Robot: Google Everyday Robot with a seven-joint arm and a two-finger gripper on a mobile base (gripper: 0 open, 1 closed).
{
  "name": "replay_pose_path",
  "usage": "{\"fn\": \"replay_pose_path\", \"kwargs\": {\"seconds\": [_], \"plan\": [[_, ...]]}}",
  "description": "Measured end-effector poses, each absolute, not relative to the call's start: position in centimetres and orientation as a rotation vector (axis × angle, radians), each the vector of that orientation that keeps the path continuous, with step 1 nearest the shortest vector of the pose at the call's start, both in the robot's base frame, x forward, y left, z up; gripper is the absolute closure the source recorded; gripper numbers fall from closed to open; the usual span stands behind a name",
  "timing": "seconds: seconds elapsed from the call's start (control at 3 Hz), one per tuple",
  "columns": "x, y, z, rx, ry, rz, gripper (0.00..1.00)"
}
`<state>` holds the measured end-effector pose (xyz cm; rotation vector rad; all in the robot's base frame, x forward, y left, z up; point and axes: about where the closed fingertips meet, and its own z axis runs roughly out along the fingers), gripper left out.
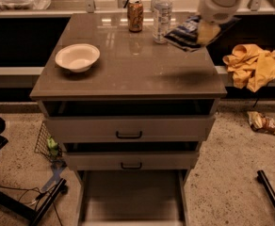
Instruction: Place blue chip bag into bottom drawer
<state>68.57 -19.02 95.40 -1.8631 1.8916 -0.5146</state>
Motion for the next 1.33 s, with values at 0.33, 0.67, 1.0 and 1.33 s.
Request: {"fn": "replay_pose_path", "kwargs": {"seconds": [0.33,0.67,1.0,1.33], "plan": [[62.3,-20.4,97.7,-1.742,1.915,-0.470,1.00],[52.9,-21.9,95.5,-1.678,1.887,-0.330,1.00],[45.3,-25.8,89.9,-1.646,1.974,-0.186,1.00],[39.0,-28.6,84.1,-1.489,2.026,0.072,1.00]]}}
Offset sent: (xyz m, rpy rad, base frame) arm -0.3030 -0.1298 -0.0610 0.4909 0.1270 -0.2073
